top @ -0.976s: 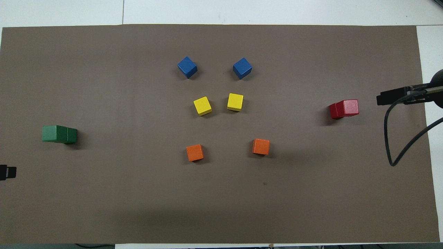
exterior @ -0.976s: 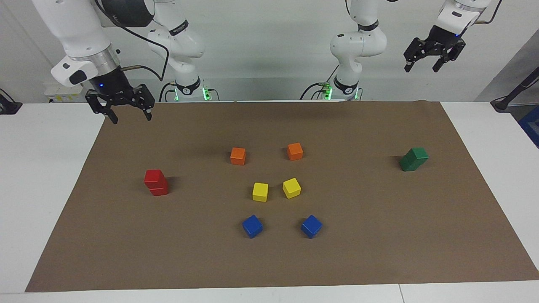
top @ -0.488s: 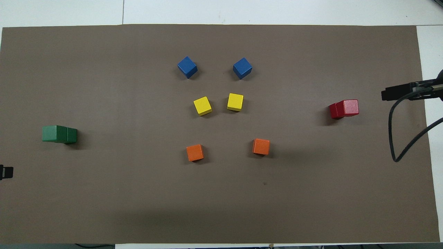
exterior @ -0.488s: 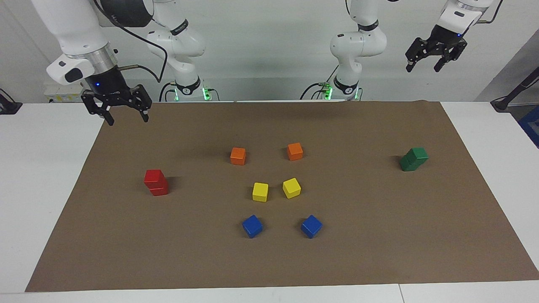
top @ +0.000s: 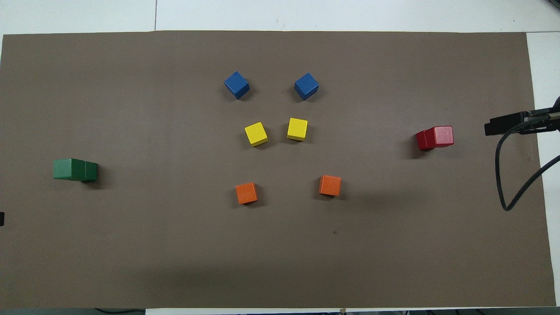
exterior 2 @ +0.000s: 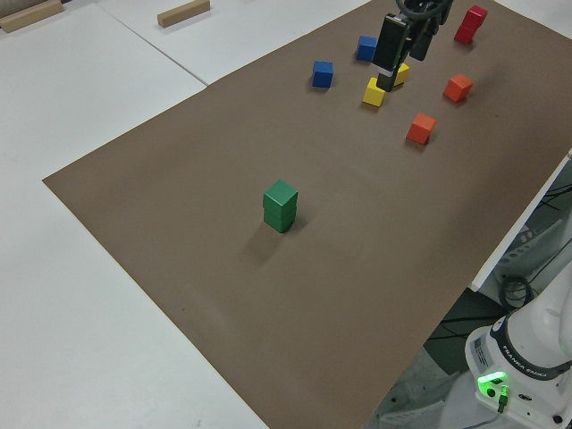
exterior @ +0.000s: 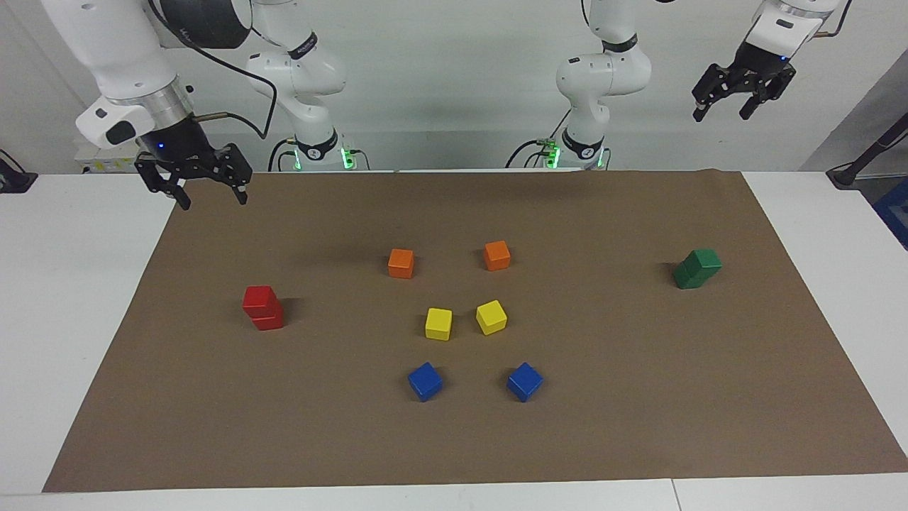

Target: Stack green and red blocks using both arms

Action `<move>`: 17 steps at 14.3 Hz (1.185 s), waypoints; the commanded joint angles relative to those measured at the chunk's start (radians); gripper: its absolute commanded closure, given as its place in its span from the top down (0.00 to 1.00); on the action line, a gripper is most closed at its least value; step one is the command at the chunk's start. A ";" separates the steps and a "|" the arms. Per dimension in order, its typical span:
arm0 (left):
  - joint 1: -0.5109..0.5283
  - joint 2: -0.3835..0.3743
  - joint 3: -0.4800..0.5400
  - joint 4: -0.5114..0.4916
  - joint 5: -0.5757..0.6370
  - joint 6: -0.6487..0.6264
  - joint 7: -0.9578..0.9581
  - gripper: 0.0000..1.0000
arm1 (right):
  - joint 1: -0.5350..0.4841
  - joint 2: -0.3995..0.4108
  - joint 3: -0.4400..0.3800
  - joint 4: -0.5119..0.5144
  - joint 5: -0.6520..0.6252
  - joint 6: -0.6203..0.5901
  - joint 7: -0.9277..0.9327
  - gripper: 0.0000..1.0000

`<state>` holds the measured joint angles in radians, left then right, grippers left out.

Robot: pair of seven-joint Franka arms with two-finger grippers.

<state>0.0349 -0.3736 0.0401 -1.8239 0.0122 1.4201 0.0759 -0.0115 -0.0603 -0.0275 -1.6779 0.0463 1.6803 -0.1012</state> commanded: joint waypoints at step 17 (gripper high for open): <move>-0.006 -0.018 -0.062 -0.005 0.023 0.028 0.042 1.00 | 0.048 -0.016 -0.045 -0.009 -0.069 -0.067 0.034 1.00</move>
<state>0.0327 -0.3737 -0.0232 -1.8216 0.0150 1.4367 0.1070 0.0241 -0.0604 -0.0633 -1.6778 -0.0073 1.6259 -0.0900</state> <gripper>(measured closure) 0.000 0.000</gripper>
